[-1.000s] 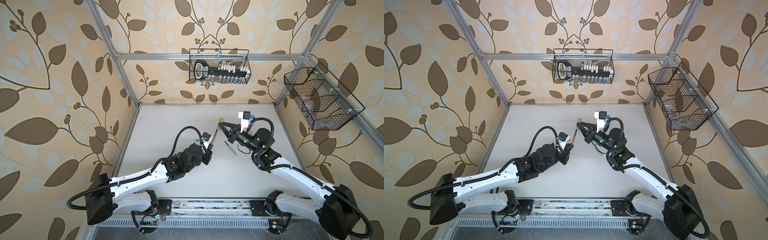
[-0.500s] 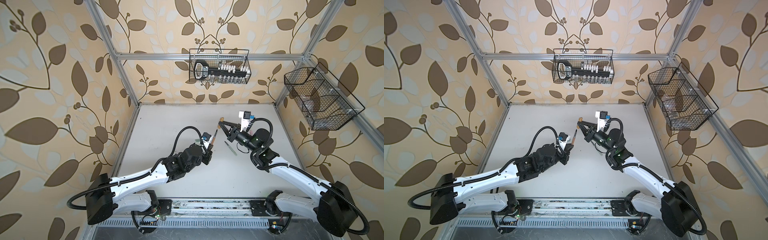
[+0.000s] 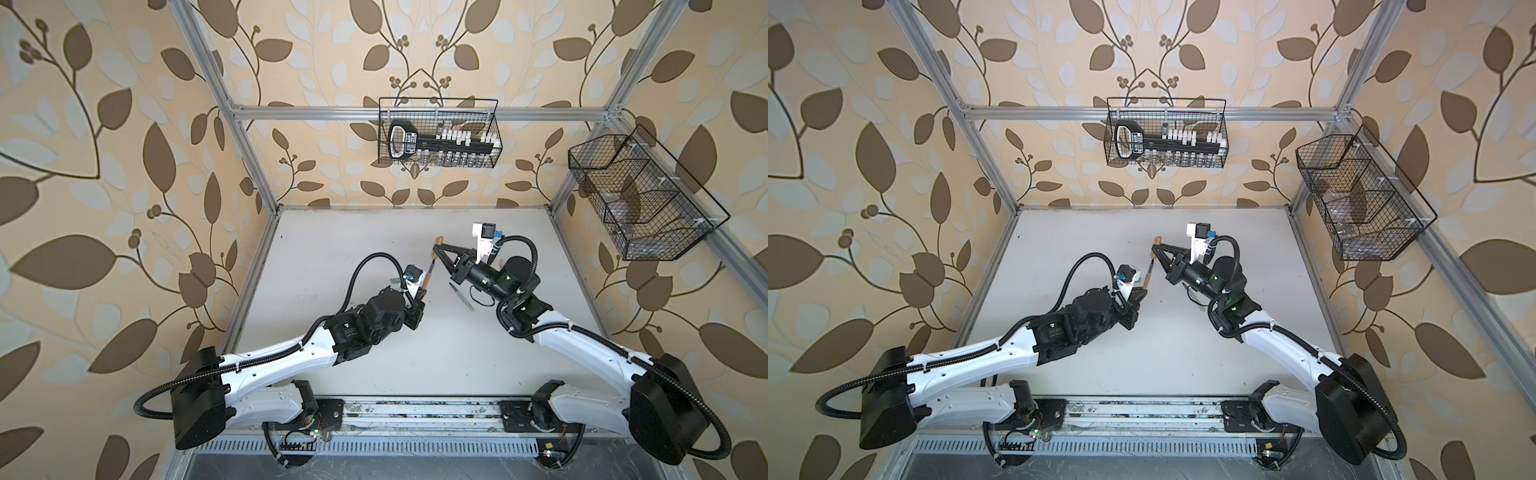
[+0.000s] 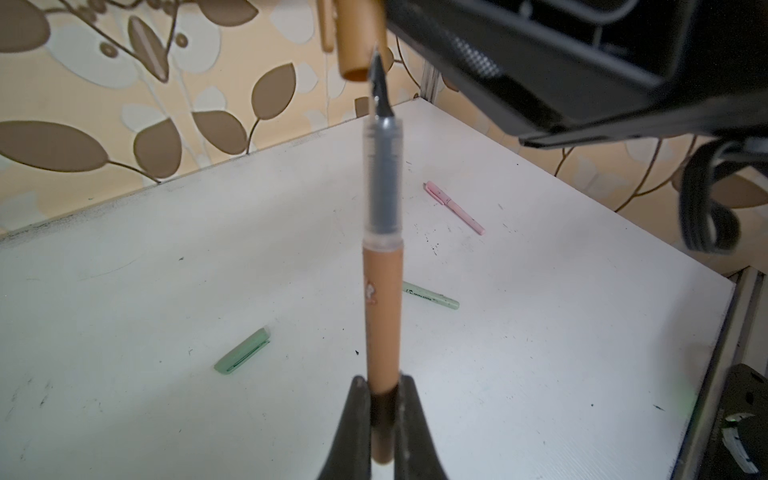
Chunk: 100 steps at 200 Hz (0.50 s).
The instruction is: Insert the pens into the pen caps
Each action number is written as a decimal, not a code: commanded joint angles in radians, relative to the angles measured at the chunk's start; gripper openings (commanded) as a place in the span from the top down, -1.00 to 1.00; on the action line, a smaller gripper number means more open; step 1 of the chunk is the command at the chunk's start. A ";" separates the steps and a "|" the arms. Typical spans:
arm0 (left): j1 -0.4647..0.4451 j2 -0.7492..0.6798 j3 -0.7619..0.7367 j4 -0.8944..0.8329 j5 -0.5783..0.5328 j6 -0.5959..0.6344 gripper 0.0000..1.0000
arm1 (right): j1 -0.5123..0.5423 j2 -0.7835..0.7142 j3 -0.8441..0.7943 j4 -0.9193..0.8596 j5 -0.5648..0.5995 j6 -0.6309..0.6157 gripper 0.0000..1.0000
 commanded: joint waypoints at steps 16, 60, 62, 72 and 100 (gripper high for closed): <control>-0.007 -0.008 0.038 0.039 -0.012 0.023 1.00 | 0.013 0.010 -0.021 0.039 -0.008 0.016 1.00; -0.008 -0.011 0.036 0.039 -0.028 0.024 1.00 | 0.016 -0.004 -0.045 0.057 -0.004 0.028 1.00; -0.007 -0.011 0.037 0.039 -0.028 0.024 1.00 | 0.016 -0.005 -0.045 0.056 -0.004 0.028 1.00; -0.007 -0.009 0.037 0.039 -0.026 0.024 1.00 | 0.015 -0.012 -0.042 0.048 -0.001 0.025 1.00; -0.007 -0.004 0.040 0.037 -0.017 0.021 1.00 | 0.009 -0.034 -0.026 0.032 0.002 0.007 1.00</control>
